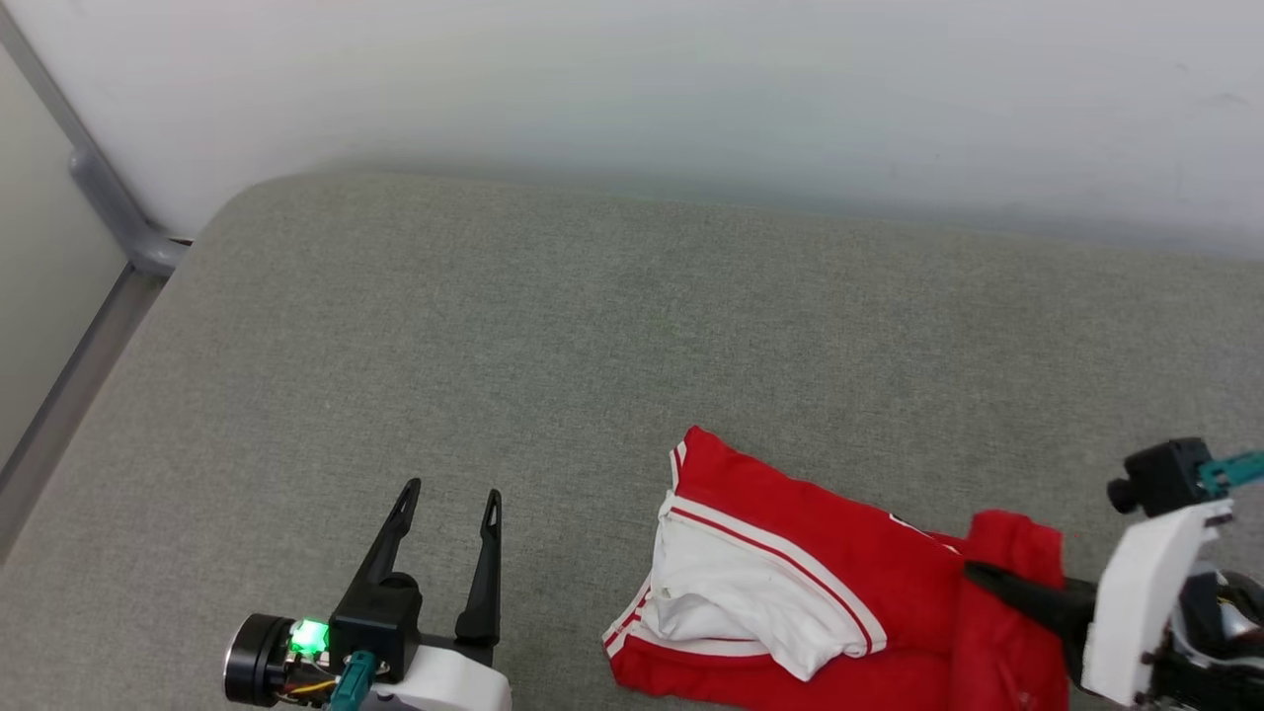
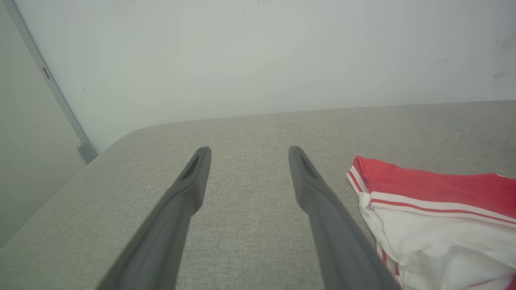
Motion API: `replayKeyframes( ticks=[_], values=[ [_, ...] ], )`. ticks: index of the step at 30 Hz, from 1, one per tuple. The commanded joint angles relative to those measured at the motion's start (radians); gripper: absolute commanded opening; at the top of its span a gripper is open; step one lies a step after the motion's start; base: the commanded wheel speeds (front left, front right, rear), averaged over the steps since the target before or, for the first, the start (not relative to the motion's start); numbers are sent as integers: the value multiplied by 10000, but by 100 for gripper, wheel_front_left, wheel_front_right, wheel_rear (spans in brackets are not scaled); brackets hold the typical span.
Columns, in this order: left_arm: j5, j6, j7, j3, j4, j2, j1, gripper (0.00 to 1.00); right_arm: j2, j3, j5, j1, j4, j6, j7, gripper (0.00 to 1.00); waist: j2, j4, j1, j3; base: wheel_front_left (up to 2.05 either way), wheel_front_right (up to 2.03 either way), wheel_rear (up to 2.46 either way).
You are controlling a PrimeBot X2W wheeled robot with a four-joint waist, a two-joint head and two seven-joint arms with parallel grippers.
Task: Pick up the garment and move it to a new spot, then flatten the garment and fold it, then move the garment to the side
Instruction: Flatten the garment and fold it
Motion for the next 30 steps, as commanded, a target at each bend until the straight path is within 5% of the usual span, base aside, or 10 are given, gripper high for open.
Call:
replayKeyframes(
  ticks=[1,8,15,25,26,28,30],
  values=[
    [37,-56,-45,26,8,-25,-172,100,191,120,-173,-235,-90,-5,71,0,0,91,0,107,0,0,0],
    [150,-168,-45,63,38,-213,-482,100,1347,1336,-1234,-1766,279,-5,515,0,0,391,0,462,0,0,0],
    [221,-230,-46,71,67,-336,-731,100,2427,2352,-1953,-3111,1893,-5,172,0,0,534,0,773,0,0,0],
    [228,-206,-46,93,152,-508,-911,100,3092,3232,-2489,-3821,4273,-5,-1020,0,0,580,0,969,0,0,0],
    [229,-203,-46,109,162,-512,-891,100,3120,3336,-2495,-3845,4347,-5,-1162,5,0,558,0,951,0,0,0],
    [242,-213,-46,133,197,-518,-839,100,3161,3449,-2274,-3884,4315,-5,-1405,100,0,511,0,874,0,0,0],
    [274,-228,-46,154,231,-521,-755,100,3014,3591,-2174,-3912,4059,-5,-1692,100,0,445,0,744,0,0,0]
  ],
)
